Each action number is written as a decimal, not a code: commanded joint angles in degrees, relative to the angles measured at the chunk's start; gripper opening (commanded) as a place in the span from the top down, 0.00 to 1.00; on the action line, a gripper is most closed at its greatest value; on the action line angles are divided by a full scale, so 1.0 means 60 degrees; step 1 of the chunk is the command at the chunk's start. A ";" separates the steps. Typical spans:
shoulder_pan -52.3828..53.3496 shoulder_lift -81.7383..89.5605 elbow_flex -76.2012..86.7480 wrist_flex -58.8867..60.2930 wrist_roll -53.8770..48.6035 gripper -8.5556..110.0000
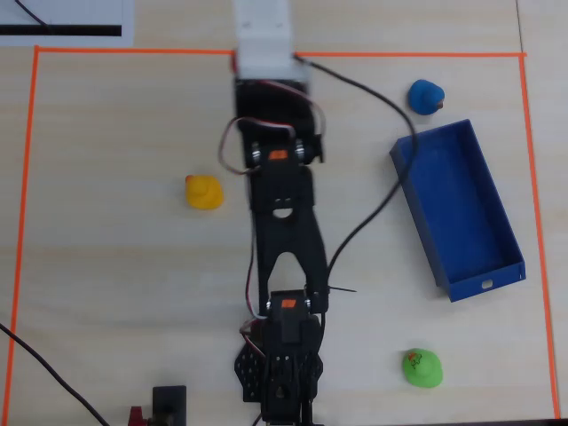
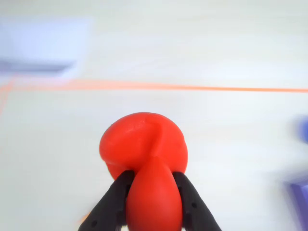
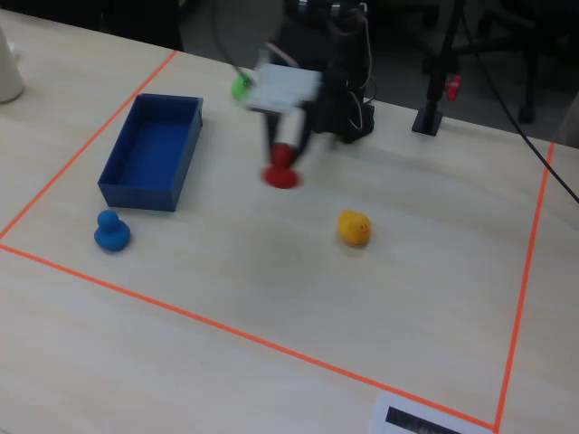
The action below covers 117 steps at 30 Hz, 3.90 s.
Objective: Grasp red duck and put it into box.
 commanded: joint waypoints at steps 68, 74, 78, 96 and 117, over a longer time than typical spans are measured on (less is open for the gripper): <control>0.8979 -0.2314 0.1084 -0.1099 -0.0835 0.82; 0.7104 -0.1113 -0.0732 0.0791 0.0264 0.93; 0.5083 0.0762 0.0396 0.1494 0.0806 0.93; -0.0103 1.4224 1.7095 0.1758 -0.0513 0.93; -0.0469 1.5894 1.9131 0.1685 -0.0967 0.92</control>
